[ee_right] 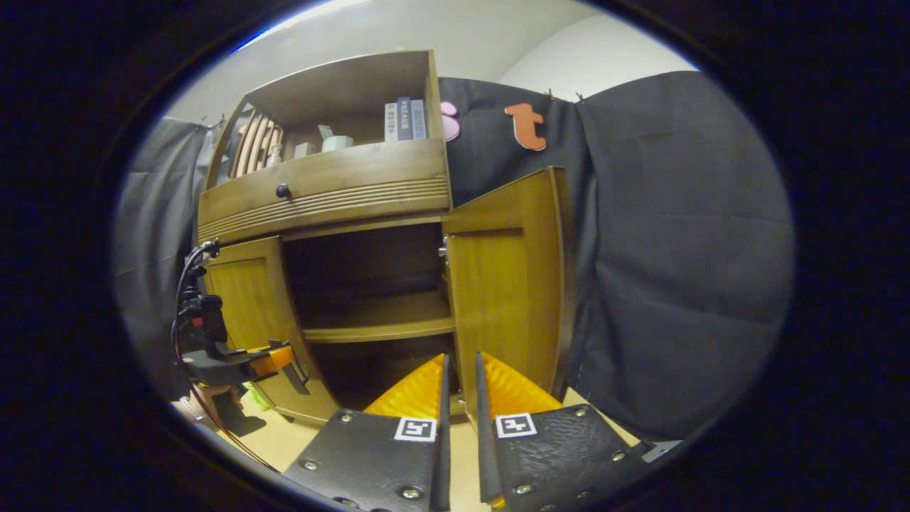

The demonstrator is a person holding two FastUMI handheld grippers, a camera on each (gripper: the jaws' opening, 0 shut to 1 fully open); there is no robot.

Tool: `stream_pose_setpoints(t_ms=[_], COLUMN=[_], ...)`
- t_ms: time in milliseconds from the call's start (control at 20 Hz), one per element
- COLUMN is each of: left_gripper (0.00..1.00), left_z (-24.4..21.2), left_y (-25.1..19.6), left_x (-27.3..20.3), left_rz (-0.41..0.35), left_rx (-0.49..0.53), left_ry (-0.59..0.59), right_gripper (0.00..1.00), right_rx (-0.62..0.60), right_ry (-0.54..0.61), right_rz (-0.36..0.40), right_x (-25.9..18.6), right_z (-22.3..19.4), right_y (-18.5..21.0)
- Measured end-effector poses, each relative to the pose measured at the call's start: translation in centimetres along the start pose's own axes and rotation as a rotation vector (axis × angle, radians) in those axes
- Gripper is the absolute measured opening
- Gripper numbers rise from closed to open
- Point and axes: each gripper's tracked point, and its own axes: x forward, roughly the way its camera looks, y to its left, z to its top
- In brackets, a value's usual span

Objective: Open the right door of the double-door shoe cabinet with the right hand, and open the left door with the left hand.

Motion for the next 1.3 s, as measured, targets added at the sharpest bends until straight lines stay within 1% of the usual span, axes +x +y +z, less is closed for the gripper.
stream_pose_setpoints(t_ms=[400,550,800,950,1000,1200,1300], left_gripper=[0.29,0.29,0.29,0.26,0.24,0.17,0.15], left_z=[-0.8,-1.1,-1.6,-1.8,-1.9,-2.1,-2.0], left_y=[1.2,2.0,4.0,5.3,5.7,7.8,9.1], left_x=[-5.7,-7.9,-11.8,-14.1,-14.7,-16.9,-18.1], left_rz=[0.015,0.023,0.051,0.059,0.064,0.133,0.169], left_rx=[-0.016,-0.033,-0.095,-0.207,-0.213,-0.152,-0.149], left_ry=[-0.011,-0.007,-0.004,-0.019,-0.021,-0.017,-0.021], right_gripper=[0.16,0.16,0.16,0.16,0.16,0.16,0.16], right_rx=[-0.018,-0.027,-0.020,-0.026,-0.026,-0.026,-0.036], right_ry=[0.039,0.047,0.073,0.089,0.093,0.103,0.107], right_rz=[0.169,0.219,0.298,0.347,0.363,0.436,0.466], right_x=[2.1,2.7,3.3,3.2,3.3,2.8,2.4], right_z=[-1.3,-1.7,-2.4,-3.0,-3.1,-3.4,-3.6], right_y=[6.3,8.6,11.9,14.0,14.7,17.9,19.3])
